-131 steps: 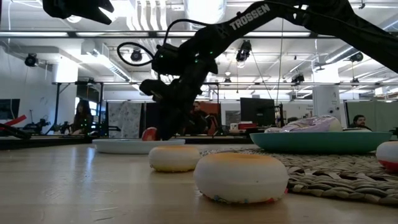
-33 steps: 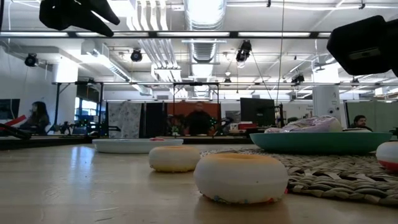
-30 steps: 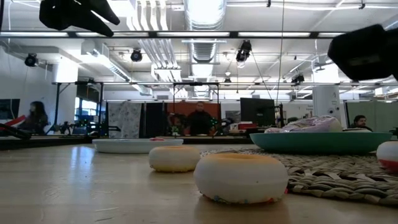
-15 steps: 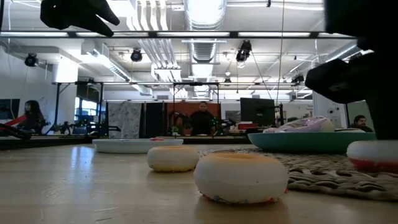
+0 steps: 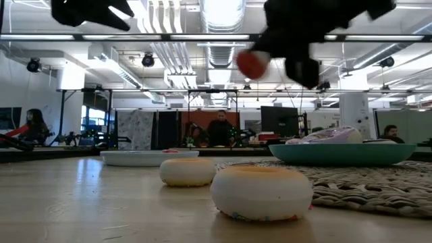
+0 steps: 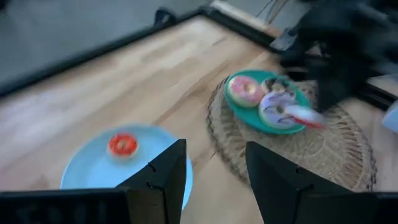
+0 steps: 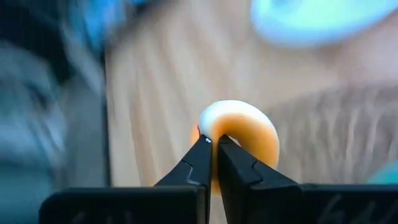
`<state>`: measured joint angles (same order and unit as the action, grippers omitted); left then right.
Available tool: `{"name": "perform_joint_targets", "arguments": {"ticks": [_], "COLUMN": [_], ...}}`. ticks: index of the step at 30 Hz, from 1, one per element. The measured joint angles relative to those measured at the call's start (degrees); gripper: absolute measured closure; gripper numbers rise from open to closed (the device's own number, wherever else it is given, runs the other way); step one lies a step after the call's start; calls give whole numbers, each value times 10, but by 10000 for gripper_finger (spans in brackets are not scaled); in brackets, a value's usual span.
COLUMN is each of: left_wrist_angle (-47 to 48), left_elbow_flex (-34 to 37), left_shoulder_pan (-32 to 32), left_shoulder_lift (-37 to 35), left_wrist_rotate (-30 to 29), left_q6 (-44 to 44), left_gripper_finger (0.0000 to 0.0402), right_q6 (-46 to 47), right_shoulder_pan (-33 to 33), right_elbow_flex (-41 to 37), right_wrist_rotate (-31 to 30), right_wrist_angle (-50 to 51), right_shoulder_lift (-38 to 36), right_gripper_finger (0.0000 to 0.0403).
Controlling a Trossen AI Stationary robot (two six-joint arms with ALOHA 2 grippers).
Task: Pick & Place donuts
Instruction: Put the small dark pink donut onto the blue plate
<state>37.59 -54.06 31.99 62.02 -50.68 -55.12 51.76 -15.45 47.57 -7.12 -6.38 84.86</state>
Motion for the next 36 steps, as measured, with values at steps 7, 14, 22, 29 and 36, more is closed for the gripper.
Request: {"name": "perform_joint_targets", "arguments": {"ticks": [7, 14, 22, 29, 36], "left_wrist_angle": [-133, -214, -242, -256, -266], "left_elbow_flex": [0, 0, -6, -6, -6], "left_shoulder_pan": [-1, -13, -20, -34, -51], "left_shoulder_lift": [35, 114, 148, 148, 148], "left_wrist_rotate": [-58, -136, -184, -190, -218], "left_q6": [201, 329, 325, 323, 320], "left_gripper_finger": [262, 262, 262, 262, 262], "right_q6": [182, 250, 277, 306, 308], "right_shoulder_pan": [103, 113, 114, 114, 113], "right_elbow_flex": [-81, -8, 85, 130, 149], "right_wrist_rotate": [-46, -51, -76, -82, -85], "right_wrist_angle": [-367, -478, -463, -461, -448], "right_shoulder_lift": [12, 98, 163, 196, 199], "right_gripper_finger": [389, 388, 388, 388, 388]}}
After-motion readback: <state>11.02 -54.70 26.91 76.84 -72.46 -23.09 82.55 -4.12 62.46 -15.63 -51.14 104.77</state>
